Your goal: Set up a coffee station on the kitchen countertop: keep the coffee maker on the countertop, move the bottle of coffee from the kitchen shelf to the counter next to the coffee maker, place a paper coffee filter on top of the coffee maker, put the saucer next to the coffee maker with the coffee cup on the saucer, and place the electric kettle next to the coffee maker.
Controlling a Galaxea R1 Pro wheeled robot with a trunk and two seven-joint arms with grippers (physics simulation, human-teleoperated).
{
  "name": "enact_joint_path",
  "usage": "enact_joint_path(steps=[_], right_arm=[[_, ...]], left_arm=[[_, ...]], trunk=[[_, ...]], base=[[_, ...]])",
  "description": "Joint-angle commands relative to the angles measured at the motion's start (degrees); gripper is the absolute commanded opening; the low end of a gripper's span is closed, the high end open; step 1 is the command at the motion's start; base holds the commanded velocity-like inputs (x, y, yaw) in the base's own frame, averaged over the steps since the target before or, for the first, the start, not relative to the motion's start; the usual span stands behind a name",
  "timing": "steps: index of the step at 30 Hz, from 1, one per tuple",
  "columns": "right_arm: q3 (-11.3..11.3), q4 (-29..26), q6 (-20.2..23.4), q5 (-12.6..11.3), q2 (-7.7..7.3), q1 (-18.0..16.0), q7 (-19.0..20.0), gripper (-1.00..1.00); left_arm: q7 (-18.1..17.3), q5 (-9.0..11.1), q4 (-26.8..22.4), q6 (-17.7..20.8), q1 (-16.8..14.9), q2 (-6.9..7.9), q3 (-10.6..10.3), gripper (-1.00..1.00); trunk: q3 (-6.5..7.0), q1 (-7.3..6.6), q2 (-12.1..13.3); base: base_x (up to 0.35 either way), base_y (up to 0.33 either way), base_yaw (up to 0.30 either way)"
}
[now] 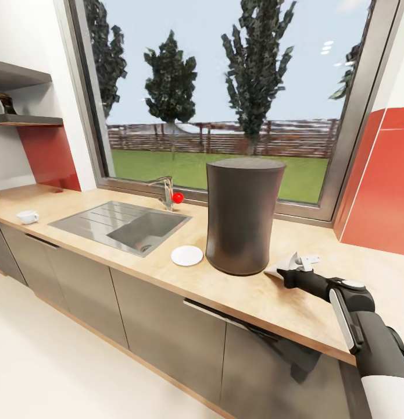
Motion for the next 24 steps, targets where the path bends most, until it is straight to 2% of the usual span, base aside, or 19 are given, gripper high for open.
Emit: enact_joint_path(steps=[1,12,16,24], right_arm=[[-0.08,-0.04,0.43,-0.32,0.01,-0.04,0.22,-1.00],[-0.08,-0.10,0.47,-0.32,0.01,-0.04,0.22,-1.00],[-0.08,-0.11,0.47,-0.34,0.01,-0.04,0.25,-1.00],[-0.08,-0.11,0.49,-0.35,0.01,-0.04,0.25,-1.00]], left_arm=[[0.02,-0.01,-0.05,-0.10,0.01,-0.01,0.03,1.00],[-0.01,0.08,-0.05,-0.13,0.01,-0.05,0.03,1.00],[-0.02,0.04,-0.05,-0.07,0.01,-0.05,0.03,1.00],[0.00,0.08,-0.05,-0.09,0.01,-0.04,0.03,1.00]], trunk=[[-0.05,0.00,-0.03],[-0.05,0.00,-0.03],[0.67,-0.88,1.57],[0.85,-1.10,1.97]], base=[[0.000,0.000,0.000],[0.000,0.000,0.000],[0.000,0.000,0.000],[0.000,0.000,0.000]])
